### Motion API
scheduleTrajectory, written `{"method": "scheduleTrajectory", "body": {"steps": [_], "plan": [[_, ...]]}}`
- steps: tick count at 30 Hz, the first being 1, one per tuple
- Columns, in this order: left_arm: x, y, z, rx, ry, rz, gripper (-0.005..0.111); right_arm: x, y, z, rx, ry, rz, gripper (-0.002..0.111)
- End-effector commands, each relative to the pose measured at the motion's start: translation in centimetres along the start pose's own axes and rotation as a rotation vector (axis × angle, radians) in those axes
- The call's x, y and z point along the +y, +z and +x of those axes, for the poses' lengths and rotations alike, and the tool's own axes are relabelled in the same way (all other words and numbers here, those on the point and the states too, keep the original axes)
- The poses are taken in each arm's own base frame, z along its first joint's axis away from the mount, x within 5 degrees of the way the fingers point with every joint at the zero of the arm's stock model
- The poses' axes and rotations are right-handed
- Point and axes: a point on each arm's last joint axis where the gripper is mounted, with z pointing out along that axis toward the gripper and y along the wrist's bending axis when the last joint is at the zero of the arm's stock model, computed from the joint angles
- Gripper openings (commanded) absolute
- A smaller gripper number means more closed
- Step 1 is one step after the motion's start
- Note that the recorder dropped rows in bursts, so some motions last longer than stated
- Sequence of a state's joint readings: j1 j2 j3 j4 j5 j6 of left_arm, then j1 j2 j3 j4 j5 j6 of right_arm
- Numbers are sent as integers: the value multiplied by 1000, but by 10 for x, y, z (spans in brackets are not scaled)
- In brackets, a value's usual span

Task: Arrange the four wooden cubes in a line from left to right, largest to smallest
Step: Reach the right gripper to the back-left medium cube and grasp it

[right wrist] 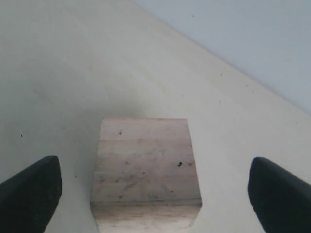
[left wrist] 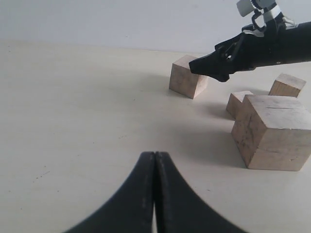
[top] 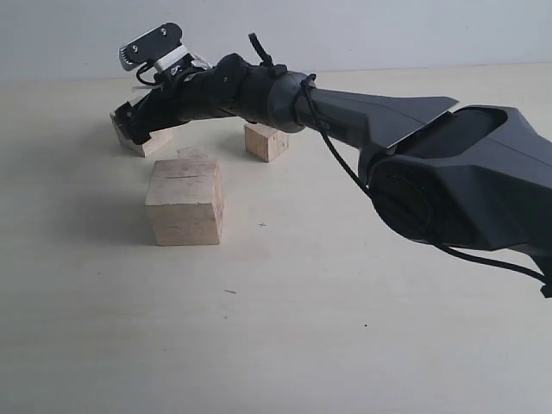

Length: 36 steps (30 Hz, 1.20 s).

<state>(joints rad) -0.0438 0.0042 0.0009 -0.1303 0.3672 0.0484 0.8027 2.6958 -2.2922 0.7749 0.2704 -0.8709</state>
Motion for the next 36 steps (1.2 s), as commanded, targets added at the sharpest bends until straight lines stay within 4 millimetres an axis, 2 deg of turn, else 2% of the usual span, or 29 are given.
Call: {"method": "scheduleTrajectory", "body": {"steps": [1, 13, 19, 22, 29, 32, 36], "plan": [[0, 0, -1, -12, -4, 8, 0, -1, 0, -1, -15, 8, 10, 97], [0, 0, -1, -12, -4, 8, 0, -2, 5, 6, -17, 42, 19, 96], [0, 0, -1, -12, -4, 8, 0, -3, 6, 6, -26, 62, 25, 89], [0, 0, -1, -12, -4, 8, 0, -2, 6, 7, -21, 62, 19, 79], [0, 0, -1, -12, -4, 8, 0, 3, 6, 10, 21, 62, -34, 32], [0, 0, -1, -12, -4, 8, 0, 3, 6, 10, 22, 60, -34, 26], [0, 0, -1, -12, -4, 8, 0, 3, 6, 10, 21, 58, -32, 30]]}}
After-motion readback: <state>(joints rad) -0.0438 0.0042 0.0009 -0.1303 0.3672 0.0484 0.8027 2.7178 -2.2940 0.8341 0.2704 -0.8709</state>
